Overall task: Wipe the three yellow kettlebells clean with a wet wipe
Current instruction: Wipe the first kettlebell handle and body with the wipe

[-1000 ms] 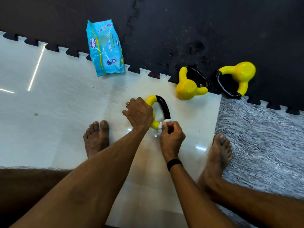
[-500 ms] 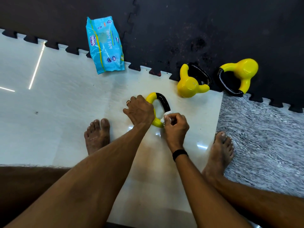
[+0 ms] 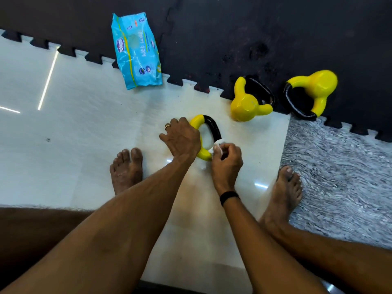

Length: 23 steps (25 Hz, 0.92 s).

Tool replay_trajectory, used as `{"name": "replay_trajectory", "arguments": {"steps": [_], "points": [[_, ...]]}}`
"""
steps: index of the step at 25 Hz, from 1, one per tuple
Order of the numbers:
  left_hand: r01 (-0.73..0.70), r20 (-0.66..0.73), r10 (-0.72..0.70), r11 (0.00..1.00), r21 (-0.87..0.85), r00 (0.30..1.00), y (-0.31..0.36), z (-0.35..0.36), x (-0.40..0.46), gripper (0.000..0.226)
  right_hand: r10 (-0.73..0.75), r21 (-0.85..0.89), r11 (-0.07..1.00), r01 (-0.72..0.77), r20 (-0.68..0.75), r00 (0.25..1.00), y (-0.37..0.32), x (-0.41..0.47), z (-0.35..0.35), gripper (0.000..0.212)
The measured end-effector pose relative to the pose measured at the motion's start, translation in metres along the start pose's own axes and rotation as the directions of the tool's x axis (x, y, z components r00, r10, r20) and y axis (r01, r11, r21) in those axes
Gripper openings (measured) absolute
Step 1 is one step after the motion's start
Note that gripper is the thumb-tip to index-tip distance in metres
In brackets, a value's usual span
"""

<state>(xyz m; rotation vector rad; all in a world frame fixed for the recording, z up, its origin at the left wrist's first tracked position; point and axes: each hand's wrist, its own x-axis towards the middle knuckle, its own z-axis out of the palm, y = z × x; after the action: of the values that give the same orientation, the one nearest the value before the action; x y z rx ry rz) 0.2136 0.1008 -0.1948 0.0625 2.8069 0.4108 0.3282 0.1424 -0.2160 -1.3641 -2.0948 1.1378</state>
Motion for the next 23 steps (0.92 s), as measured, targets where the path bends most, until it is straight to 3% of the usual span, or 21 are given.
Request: {"name": "replay_trajectory", "arguments": {"steps": [2,4,8,11,13,15,18,20,23], "points": [[-0.003,-0.003,0.003,1.000,-0.003,1.000,-0.001,0.001,0.001,0.031,0.011,0.082,0.997,-0.013,0.033,0.999,-0.003,-0.024,-0.001,0.014],[-0.041,-0.023,0.041,0.999,0.010,0.999,-0.003,0.002,-0.001,0.033,0.124,0.190,0.974,-0.125,0.017,0.992,-0.004,-0.034,0.000,0.015],[-0.063,-0.011,0.064,0.998,0.030,0.998,-0.004,0.001,-0.001,0.028,0.092,0.055,0.994,-0.092,-0.006,0.996,0.004,0.020,0.006,0.016],[-0.090,-0.008,0.091,0.995,0.038,0.996,-0.004,0.001,0.001,0.029,-0.102,0.008,0.995,0.103,0.209,0.973,-0.013,0.065,0.017,0.011],[-0.088,0.001,0.088,0.995,0.038,0.996,-0.004,0.000,0.001,0.031,-0.248,-0.029,0.959,0.281,0.390,0.887,-0.031,0.088,0.029,0.004],[-0.061,0.005,0.061,0.998,0.035,0.998,-0.003,-0.001,0.003,0.031,-0.328,-0.044,0.920,0.388,0.456,0.828,-0.036,0.098,0.034,0.008],[-0.058,-0.009,0.059,0.998,0.029,0.998,-0.001,0.000,0.003,0.040,-0.274,-0.042,0.952,0.302,0.319,0.907,-0.018,0.082,0.018,0.010],[-0.060,-0.006,0.060,0.998,0.025,0.998,-0.002,0.000,0.002,0.044,-0.109,-0.056,0.991,0.124,0.211,0.971,-0.004,0.057,0.002,0.011],[-0.099,-0.013,0.100,0.994,0.045,0.995,-0.004,0.003,0.002,0.032,0.048,-0.074,0.997,-0.035,0.179,0.983,-0.001,0.033,-0.008,0.010]]}}
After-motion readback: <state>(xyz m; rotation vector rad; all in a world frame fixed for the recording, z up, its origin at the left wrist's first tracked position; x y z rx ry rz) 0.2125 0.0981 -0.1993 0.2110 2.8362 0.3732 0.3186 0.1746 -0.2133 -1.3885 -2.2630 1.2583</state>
